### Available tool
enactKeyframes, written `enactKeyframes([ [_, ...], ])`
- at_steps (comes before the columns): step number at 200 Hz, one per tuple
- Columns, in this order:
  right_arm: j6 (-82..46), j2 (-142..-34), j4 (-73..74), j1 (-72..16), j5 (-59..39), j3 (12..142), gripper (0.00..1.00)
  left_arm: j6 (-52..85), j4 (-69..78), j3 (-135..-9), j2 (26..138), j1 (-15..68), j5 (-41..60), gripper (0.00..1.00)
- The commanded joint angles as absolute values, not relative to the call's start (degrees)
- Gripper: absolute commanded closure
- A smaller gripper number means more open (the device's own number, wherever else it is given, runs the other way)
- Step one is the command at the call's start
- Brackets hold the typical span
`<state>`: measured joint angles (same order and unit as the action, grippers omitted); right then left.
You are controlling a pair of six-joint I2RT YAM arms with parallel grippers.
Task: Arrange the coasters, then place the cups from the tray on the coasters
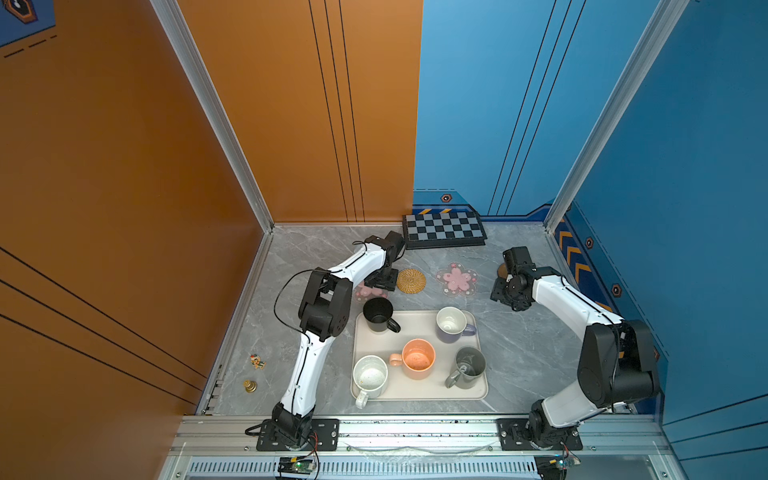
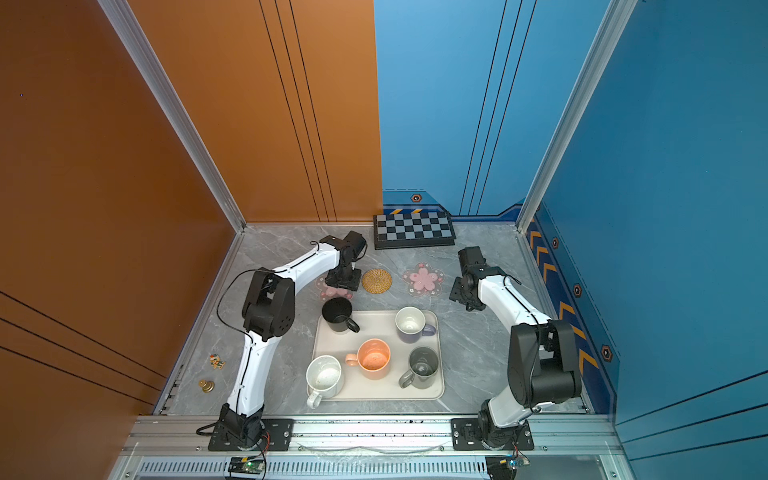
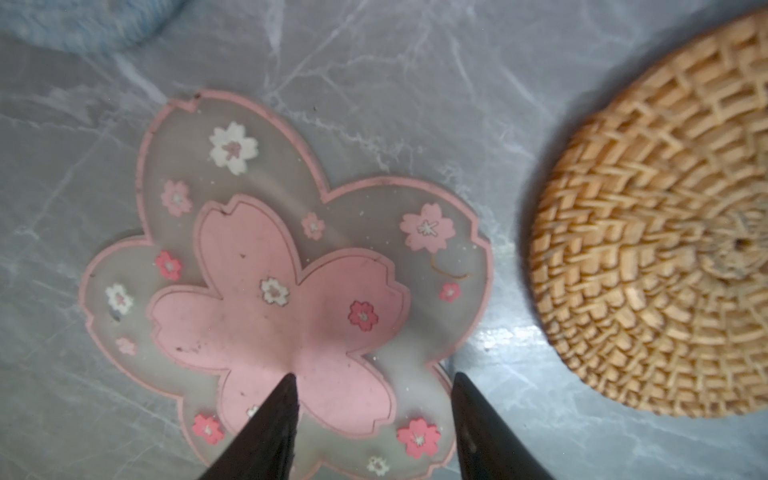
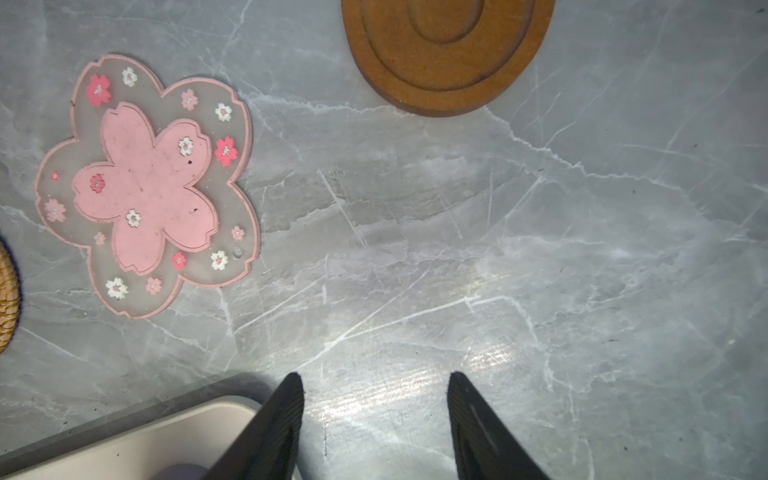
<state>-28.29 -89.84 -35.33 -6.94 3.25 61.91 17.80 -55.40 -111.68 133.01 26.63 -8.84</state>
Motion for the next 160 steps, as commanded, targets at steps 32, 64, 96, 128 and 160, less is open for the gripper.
enactKeyframes([
  [32, -27.6, -90.4, -34.9, -6.5, 2.6, 61.7, 0.42, 16.9, -57.1, -112.1, 134.3, 24.8, -11.6, 0.4],
  [64, -27.8, -90.3, -35.0, -6.4, 2.2, 61.8, 0.42, 16.4, -56.9, -111.4, 133.8, 22.9, -10.1, 0.41],
  [96, -28.2, -90.4, -34.9, -6.4, 2.0, 62.0, 0.42, 14.9, -56.9, -113.9, 132.5, 24.8, -9.3, 0.4],
  [128, -28.7, -90.5, -34.9, -6.5, 1.5, 62.1, 0.42, 13.8, -56.9, -115.8, 133.3, 27.2, -7.0, 0.4],
  [160, -28.5, -90.0, -35.0, -6.5, 1.8, 61.7, 0.42, 13.2, -56.8, -115.9, 135.4, 29.0, -6.9, 0.4],
])
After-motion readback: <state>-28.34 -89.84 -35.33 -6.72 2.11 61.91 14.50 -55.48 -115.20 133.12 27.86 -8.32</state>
